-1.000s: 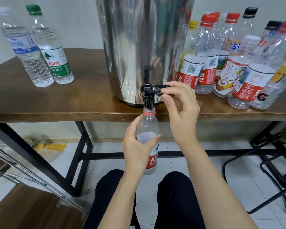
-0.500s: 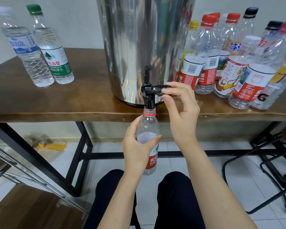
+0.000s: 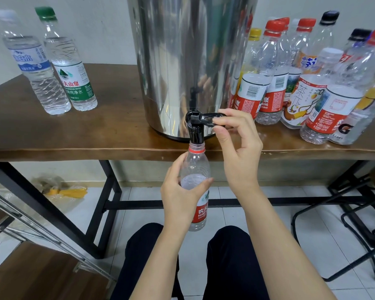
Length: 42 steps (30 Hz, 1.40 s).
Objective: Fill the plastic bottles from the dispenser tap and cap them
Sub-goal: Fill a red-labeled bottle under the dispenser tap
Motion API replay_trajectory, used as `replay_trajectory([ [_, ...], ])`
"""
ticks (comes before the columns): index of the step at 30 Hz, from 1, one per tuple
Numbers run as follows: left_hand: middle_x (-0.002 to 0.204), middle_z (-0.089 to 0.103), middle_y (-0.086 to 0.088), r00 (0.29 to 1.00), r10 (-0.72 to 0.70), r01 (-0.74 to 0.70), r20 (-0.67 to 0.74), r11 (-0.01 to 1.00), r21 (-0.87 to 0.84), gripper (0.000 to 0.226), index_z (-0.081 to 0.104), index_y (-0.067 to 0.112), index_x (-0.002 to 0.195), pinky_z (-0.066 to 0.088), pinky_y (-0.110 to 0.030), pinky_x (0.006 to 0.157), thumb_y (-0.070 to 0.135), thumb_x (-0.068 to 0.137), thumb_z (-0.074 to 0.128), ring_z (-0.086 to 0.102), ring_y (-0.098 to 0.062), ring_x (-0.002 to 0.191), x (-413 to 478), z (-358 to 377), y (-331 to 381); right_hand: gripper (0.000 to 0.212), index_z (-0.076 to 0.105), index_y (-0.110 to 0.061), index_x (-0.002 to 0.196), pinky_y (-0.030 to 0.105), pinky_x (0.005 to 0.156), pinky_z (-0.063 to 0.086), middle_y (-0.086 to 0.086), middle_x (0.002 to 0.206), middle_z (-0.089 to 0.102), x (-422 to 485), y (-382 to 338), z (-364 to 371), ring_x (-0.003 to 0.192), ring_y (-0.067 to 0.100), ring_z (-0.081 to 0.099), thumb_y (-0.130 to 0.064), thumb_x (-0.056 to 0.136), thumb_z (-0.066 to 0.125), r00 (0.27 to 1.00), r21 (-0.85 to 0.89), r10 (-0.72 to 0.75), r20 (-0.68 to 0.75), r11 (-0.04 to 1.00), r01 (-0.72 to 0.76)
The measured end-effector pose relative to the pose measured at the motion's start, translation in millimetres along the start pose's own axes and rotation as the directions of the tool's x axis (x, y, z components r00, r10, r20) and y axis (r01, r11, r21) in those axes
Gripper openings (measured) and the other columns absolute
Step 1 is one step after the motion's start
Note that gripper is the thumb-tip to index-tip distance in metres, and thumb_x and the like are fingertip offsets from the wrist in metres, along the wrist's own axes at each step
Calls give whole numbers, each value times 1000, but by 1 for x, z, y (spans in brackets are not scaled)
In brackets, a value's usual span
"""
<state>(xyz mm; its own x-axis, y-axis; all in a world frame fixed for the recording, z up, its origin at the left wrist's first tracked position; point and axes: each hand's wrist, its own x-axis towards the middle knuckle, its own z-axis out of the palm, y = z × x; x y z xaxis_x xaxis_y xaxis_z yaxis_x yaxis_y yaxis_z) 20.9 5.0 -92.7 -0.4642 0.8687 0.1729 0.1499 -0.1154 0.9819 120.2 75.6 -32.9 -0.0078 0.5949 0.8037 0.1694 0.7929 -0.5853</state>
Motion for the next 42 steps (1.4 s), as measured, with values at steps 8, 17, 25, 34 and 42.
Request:
replay_trajectory([
  [8,128,60,18,1000,0,0,3,1000,-3,71,53,42,130,49,-25,98,19,72,88,54,-5,121,0,-1,0,12,65,-19,102,24,89,45,-2,113,59,0,-1,0,108,19,59,-11,95,60,1000,11,15,1,1000,-15],
  [17,129,60,16,1000,6,-6,11,1000,-8,72,53,40,131,49,-25,99,19,72,87,54,-6,122,1,-1,-1,13,65,-18,102,18,89,43,0,113,59,-1,-1,0,108,11,58,-9,95,60,1000,17,23,-1,1000,-23],
  [25,127,61,17,1000,11,-11,12,1000,-17,71,55,39,131,51,-30,100,19,71,88,55,-5,120,1,-1,-2,13,66,-15,103,14,88,42,3,113,60,-1,-2,0,106,0,56,-6,94,60,1000,11,19,-10,1000,-19],
  [34,126,56,19,1000,27,-27,2,1000,4,72,52,46,127,44,-11,89,20,70,88,51,7,115,1,-1,-3,12,66,-14,103,13,87,42,5,112,59,0,-3,-1,103,-6,55,-8,94,60,1000,7,20,-14,1000,-20],
  [42,124,53,21,999,38,-38,3,999,30,72,51,49,125,42,-9,86,21,70,88,49,12,112,2,-2,-5,13,65,-15,102,13,86,42,5,112,59,0,-3,-1,99,-6,56,-7,94,60,1000,7,16,-22,1000,-16],
])
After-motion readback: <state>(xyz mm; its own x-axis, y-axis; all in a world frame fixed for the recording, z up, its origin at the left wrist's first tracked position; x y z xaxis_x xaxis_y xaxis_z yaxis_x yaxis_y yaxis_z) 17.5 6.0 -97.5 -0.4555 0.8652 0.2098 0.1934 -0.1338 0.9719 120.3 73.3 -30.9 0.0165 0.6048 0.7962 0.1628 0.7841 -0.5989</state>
